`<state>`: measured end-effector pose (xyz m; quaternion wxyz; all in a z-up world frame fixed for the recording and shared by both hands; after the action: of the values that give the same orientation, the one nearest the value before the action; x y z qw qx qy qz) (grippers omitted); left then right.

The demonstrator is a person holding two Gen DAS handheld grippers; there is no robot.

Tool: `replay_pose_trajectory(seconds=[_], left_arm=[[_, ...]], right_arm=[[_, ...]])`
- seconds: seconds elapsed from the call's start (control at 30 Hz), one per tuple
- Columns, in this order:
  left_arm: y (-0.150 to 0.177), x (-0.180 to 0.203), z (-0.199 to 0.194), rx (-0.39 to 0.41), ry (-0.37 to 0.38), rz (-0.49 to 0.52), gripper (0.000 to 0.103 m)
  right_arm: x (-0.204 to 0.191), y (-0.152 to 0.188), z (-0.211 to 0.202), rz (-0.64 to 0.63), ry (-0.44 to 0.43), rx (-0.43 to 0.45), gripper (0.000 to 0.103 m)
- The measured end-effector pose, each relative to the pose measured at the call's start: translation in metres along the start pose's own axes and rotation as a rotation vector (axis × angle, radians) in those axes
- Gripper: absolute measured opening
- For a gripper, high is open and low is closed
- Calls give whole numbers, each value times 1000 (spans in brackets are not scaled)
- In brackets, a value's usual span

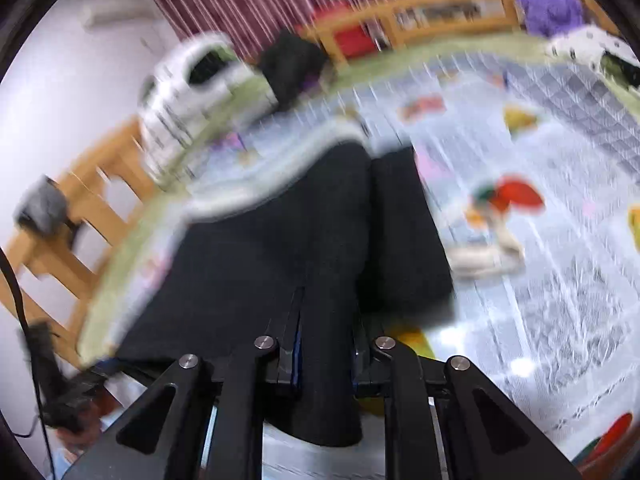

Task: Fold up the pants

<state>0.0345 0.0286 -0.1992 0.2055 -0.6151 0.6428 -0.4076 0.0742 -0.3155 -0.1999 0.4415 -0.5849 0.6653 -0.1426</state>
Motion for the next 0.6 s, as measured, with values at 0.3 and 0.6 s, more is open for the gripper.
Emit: replay_pose_trajectory(seconds=[0.3, 0.6], left_arm=[[-14, -22, -14, 53, -70, 36, 63], [-53, -44, -15, 104, -52, -89, 63]], right_arm=[[-13, -60, -14, -99, 38, 94, 38], [-4, -87, 76, -153, 120, -40, 9]])
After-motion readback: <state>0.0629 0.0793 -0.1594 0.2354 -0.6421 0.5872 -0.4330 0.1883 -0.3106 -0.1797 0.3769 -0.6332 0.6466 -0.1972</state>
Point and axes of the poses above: each gripper's, at about its wrist camera, not at the fingertips, and z roughly the way its jaws point, x to its right, y to its underside, the point moved 5 cm from there along z, roughly the way its jaws point, and after that the axes turned 9 degrees about x, right-handed, at the moved point
